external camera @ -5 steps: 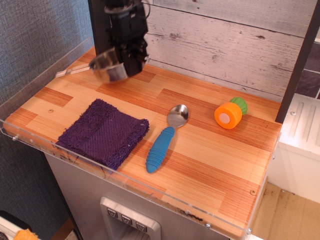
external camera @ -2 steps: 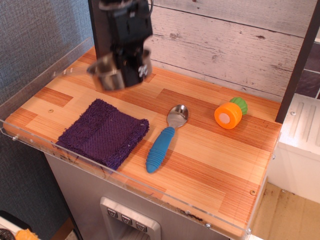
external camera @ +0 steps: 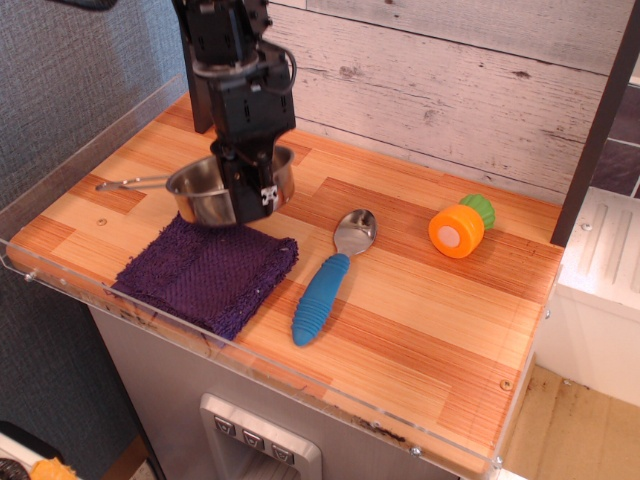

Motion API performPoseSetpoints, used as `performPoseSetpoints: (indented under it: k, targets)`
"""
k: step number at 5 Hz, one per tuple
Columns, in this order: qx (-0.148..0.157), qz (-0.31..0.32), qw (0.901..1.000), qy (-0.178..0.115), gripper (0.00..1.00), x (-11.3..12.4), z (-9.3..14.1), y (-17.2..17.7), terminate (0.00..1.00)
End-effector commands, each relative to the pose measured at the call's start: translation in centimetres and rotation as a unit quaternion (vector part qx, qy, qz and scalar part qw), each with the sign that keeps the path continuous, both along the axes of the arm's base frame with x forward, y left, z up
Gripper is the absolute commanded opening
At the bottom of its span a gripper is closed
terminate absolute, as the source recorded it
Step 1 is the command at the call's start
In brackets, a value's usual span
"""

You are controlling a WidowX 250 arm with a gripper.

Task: PICK OF THE VIEESSL PUT ON THE TWOEL

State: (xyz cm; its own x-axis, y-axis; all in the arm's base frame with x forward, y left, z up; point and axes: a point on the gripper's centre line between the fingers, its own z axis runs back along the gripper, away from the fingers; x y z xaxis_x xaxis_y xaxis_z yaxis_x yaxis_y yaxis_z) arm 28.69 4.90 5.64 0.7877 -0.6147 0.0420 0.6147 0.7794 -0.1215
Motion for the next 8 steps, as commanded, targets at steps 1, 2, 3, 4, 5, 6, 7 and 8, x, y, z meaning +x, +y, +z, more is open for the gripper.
performPoseSetpoints:
  k: [1, 2, 3, 4, 5, 6, 7, 8]
  targets:
    - [0.01, -0.069, 0.9975, 0.009, 0.0, -2.3, 0.1, 0.0, 0.0]
    - [0.004, -0.075, 0.9972, 0.006, 0.0, -4.4, 0.4, -0.1, 0.0]
    - [0.011, -0.072, 0.9973, 0.007, 0.0, -5.8, 0.3, -0.1, 0.0]
    - [0.007, -0.069, 0.9974, 0.02, 0.0, -6.3, -0.7, -0.1, 0.0]
    - [-0.001, -0.058, 0.9974, 0.043, 0.0, -6.1, -1.7, -0.1, 0.0]
    - [-0.014, -0.05, 0.9981, 0.035, 1.0, -5.7, -1.3, -0.4, 0.0]
    - [-0.025, -0.036, 0.999, -0.012, 1.0, -5.6, 0.9, -1.1, 0.0]
    - [-0.015, -0.016, 0.9985, -0.049, 1.0, -6.0, 3.2, -1.4, 0.0]
